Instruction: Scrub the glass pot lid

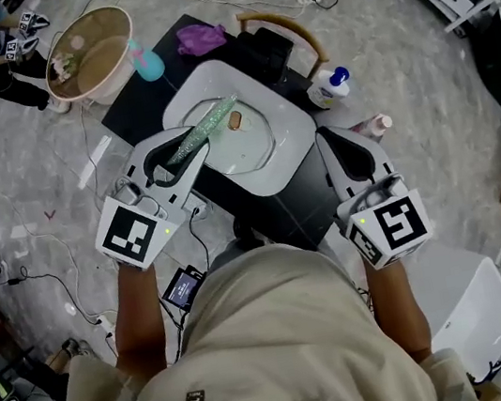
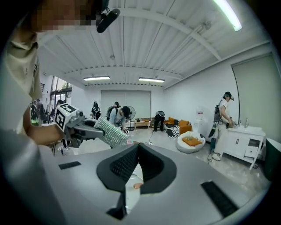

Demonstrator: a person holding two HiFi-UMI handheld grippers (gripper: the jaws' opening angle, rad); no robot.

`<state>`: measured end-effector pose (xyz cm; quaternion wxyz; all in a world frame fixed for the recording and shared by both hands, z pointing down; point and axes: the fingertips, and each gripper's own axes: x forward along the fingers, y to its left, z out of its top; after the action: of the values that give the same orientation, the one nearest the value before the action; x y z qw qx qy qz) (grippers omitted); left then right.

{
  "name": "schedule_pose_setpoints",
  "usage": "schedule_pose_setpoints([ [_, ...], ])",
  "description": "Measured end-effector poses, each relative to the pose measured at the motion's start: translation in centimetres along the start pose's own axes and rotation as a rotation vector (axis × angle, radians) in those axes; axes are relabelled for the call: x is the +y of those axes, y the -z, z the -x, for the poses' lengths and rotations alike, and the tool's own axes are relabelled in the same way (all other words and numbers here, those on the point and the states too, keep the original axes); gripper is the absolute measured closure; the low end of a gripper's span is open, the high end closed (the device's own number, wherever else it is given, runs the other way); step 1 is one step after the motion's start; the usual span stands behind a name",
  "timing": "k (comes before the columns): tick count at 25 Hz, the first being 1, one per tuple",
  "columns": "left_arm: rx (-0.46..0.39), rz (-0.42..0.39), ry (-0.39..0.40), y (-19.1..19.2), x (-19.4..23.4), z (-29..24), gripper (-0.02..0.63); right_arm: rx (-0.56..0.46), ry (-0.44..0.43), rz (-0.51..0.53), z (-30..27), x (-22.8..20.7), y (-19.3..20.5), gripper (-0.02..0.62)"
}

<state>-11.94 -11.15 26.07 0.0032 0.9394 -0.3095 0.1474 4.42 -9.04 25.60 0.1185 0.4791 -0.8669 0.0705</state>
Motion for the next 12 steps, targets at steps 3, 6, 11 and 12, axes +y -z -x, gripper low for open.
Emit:
schedule_pose_setpoints([
  [3,-0.1,0.03,-0.044,-2.4,0.7,1.9,0.52,-0.016,-0.009,0.035,0.8,0.9,-0.8,0.572],
  [6,-0.195,0.027,-0.06,-4.5,1.2,3.0,0.52,-0.019,-0.006,0.033,1.4,1.5,-1.0,0.572],
  [11,-0.194,0.016,-0.05,-4.7,0.9,3.4,0.52,-0.021,0.008,0.029,2.2,2.1,-0.9,0.572],
  [12,-0.193,0.013,-0.045,-4.7,0.7,3.4,0.52,-0.022,0.011,0.029,2.3,2.1,-0.8,0.572],
])
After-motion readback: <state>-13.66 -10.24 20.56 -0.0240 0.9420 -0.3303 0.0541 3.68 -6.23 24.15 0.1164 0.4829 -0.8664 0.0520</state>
